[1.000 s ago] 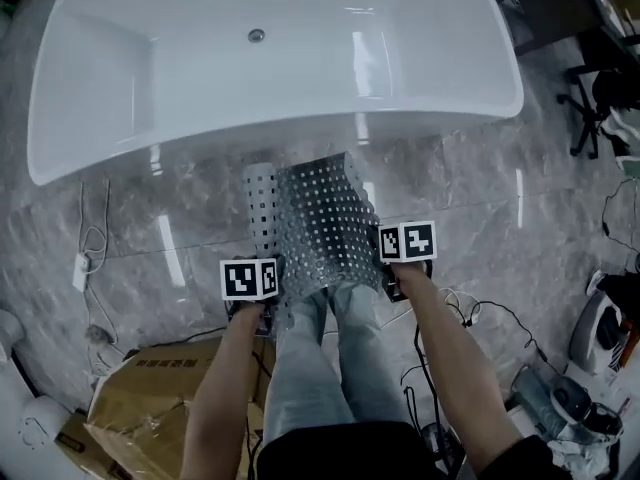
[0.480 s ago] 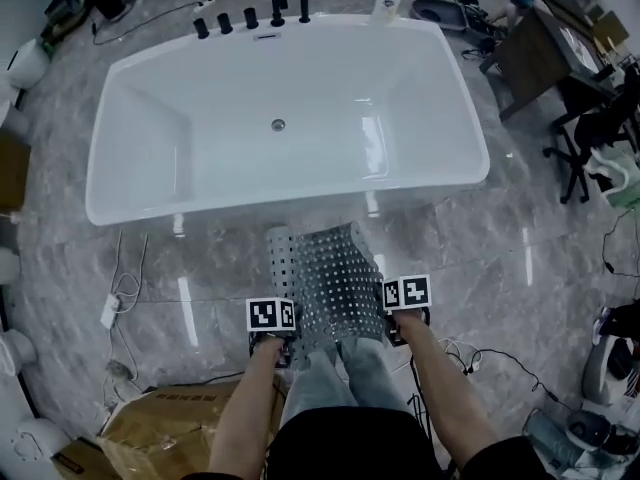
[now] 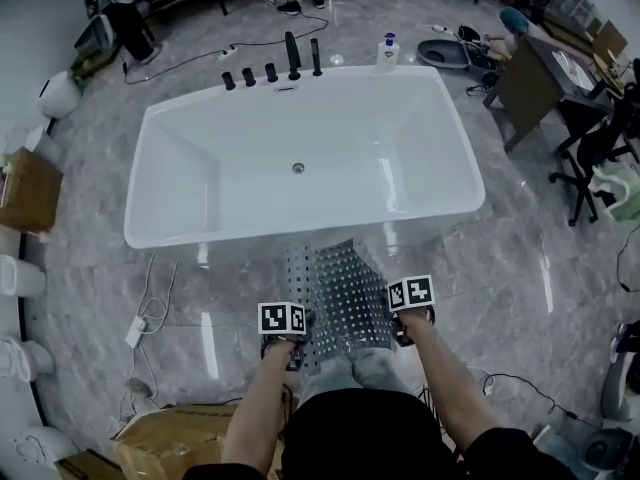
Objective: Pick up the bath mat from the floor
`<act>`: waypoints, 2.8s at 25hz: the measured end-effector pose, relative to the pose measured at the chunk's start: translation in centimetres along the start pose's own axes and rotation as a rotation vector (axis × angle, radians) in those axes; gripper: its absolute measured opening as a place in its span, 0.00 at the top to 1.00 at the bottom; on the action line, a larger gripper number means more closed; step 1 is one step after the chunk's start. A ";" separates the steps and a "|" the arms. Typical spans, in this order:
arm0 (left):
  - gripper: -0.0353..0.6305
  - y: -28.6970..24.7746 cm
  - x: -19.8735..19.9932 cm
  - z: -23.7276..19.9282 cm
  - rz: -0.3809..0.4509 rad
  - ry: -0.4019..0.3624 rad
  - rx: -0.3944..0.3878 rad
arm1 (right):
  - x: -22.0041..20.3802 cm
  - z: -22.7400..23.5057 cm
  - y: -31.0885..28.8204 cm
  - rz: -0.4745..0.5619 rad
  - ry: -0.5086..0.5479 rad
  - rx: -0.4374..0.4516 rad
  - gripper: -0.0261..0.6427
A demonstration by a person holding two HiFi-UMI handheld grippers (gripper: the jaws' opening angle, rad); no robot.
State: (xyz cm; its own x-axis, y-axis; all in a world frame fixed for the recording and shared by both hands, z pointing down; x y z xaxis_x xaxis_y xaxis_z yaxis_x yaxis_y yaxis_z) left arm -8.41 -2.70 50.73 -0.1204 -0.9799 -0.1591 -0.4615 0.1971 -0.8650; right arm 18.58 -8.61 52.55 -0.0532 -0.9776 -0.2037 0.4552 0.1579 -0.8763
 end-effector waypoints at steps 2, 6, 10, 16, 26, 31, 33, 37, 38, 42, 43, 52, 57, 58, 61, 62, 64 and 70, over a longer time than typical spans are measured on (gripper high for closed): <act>0.72 1.3 1.5 0.6 0.029 -0.016 -0.006 | 1.1 -0.2 0.8 0.008 -0.004 0.017 0.93; 0.72 3.7 5.2 2.4 0.100 -0.057 -0.022 | 3.8 -0.5 3.0 0.064 0.002 0.044 0.93; 0.72 5.3 9.5 4.6 0.168 -0.123 -0.019 | 7.8 -0.9 5.5 0.153 0.029 0.072 0.93; 0.72 7.7 14.8 8.2 0.262 -0.216 -0.022 | 13.2 -2.3 10.1 0.269 0.110 0.092 0.93; 0.72 13.6 22.5 14.2 0.412 -0.394 -0.012 | 20.6 -4.4 18.0 0.436 0.236 0.080 0.93; 0.72 17.1 23.8 16.6 0.515 -0.457 -0.023 | 22.5 -7.1 22.1 0.576 0.375 0.082 0.93; 0.72 18.6 24.1 17.6 0.569 -0.489 -0.023 | 22.9 -8.2 23.7 0.646 0.457 0.076 0.93; 0.72 21.5 24.0 18.9 0.710 -0.550 -0.016 | 22.9 -10.5 26.3 0.791 0.601 0.031 0.93; 0.73 22.2 23.9 19.1 0.745 -0.571 -0.001 | 22.7 -10.9 26.7 0.820 0.622 0.021 0.93; 0.74 24.4 23.1 19.3 0.860 -0.637 0.078 | 21.9 -11.3 28.1 0.942 0.656 0.009 0.93; 0.74 25.0 22.8 19.3 0.898 -0.648 0.098 | 21.7 -11.4 28.5 0.982 0.662 0.017 0.93; 0.75 27.5 18.7 19.1 1.251 -0.776 0.200 | 19.0 -12.5 31.1 1.291 0.664 0.065 0.93; 0.75 27.1 19.3 19.3 1.217 -0.790 0.203 | 19.6 -12.0 30.5 1.244 0.696 0.044 0.93; 0.75 27.1 19.4 19.3 1.216 -0.790 0.203 | 19.8 -12.0 30.5 1.240 0.697 0.041 0.93; 0.75 27.0 20.0 19.0 1.221 -0.776 0.210 | 20.5 -12.2 30.6 1.237 0.696 0.037 0.93; 0.75 27.0 20.1 18.9 1.222 -0.768 0.213 | 20.7 -12.2 30.6 1.237 0.694 0.038 0.93; 0.75 27.1 20.4 18.8 1.226 -0.755 0.217 | 21.0 -12.3 30.6 1.236 0.688 0.039 0.93; 0.75 26.9 20.5 18.1 1.234 -0.739 0.221 | 21.4 -12.6 30.0 1.223 0.686 0.040 0.93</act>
State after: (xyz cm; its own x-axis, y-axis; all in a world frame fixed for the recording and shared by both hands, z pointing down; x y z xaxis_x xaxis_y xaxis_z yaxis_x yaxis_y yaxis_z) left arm -7.41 -18.08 15.56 0.1695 0.0002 -0.9855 -0.2513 0.9670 -0.0430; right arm 19.94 -23.07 16.36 -0.0225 0.0382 -0.9990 0.5527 0.8331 0.0194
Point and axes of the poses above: the fingertips, and each gripper's own axes: y backward along the fingers, z to its right, x out of its top, the point moved 8 cm from there along y, backward along the fingers, and after that the axes turned 2 degrees about z, right-handed, at the moved point
